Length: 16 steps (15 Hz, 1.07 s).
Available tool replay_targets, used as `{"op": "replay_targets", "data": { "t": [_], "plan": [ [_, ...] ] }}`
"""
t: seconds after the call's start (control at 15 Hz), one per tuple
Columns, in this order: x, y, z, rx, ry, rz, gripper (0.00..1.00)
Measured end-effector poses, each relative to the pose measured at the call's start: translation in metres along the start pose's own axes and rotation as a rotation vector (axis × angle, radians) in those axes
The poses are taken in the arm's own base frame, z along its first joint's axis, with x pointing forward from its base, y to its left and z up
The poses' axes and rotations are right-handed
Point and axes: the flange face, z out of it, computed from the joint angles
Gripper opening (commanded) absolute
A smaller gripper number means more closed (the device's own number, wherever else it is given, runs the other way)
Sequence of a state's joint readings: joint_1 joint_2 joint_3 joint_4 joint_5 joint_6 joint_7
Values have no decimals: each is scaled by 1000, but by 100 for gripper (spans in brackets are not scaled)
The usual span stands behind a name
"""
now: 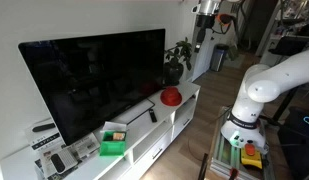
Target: Hang the red hat on the right corner of the TV
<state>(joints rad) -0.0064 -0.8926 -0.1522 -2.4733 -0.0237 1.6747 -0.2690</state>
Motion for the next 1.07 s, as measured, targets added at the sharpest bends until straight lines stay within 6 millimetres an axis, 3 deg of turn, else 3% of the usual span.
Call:
{"op": "replay_targets", "data": {
  "t": [0.73, 0.87, 1.07],
  "plan": [
    [0, 2, 1, 0, -1, 12, 100],
    [0, 24, 8, 15, 1, 78, 100],
    [4, 98, 34, 41, 100, 247, 100]
  ]
}}
